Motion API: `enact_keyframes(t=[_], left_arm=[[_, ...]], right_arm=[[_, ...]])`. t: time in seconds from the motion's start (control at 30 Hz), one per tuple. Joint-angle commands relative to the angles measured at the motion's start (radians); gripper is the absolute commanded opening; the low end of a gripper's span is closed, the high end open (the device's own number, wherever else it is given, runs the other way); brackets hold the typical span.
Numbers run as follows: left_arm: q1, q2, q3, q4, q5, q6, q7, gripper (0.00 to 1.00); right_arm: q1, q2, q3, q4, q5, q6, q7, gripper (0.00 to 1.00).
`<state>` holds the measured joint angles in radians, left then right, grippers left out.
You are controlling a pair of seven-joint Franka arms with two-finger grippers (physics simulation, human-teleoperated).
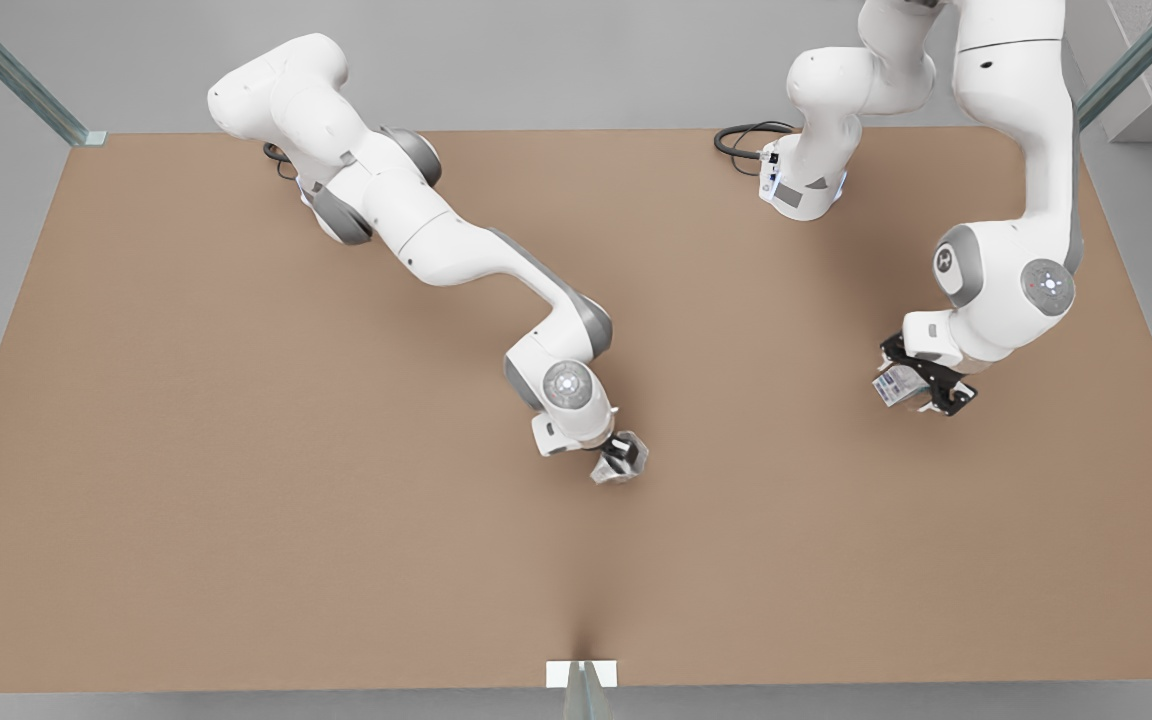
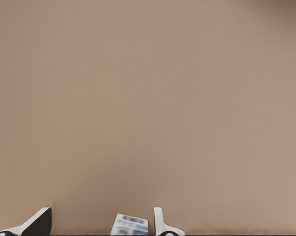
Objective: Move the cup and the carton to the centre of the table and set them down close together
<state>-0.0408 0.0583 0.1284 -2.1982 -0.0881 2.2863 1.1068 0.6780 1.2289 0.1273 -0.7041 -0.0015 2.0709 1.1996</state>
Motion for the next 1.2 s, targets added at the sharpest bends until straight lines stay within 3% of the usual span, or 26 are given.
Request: enact_keyframes(t=[0.0,0.83,0.87,0.97,1.0,1.03,1.07,1.17], left_arm=[[-0.004,0.000,0.005,0.000,0.005,-0.001,0.011,1.00],[-0.007,-0.021,0.086,-0.020,0.096,-0.077,0.064,1.00],[-0.007,-0.020,0.094,-0.024,0.097,-0.079,0.067,1.00],[-0.008,-0.031,0.100,-0.031,0.097,-0.103,0.059,1.00],[-0.010,-0.038,0.100,-0.031,0.097,-0.110,0.059,1.00],[-0.010,-0.040,0.100,-0.031,0.097,-0.116,0.057,1.00],[-0.011,-0.040,0.102,-0.031,0.097,-0.116,0.057,1.00],[-0.011,-0.035,0.102,-0.031,0.097,-0.114,0.057,1.00]], right_arm=[[0.000,0.000,0.000,0.000,0.000,0.000,0.000,1.00],[-0.002,-0.089,0.025,0.018,0.095,-0.081,-0.003,1.00],[-0.029,-0.175,0.018,-0.012,0.109,-0.112,-0.047,1.00],[-0.475,-0.883,0.002,-0.750,0.097,-0.244,-0.762,1.00],[-0.644,-1.086,0.002,-0.785,0.032,-0.383,-0.992,1.00],[-0.690,-1.238,0.005,-0.795,-0.083,-0.480,-1.159,1.00],[-0.689,-1.220,0.006,-0.721,-0.092,-0.707,-1.181,1.00],[-0.719,-1.157,0.008,-0.770,-0.061,-0.577,-1.184,1.00]])
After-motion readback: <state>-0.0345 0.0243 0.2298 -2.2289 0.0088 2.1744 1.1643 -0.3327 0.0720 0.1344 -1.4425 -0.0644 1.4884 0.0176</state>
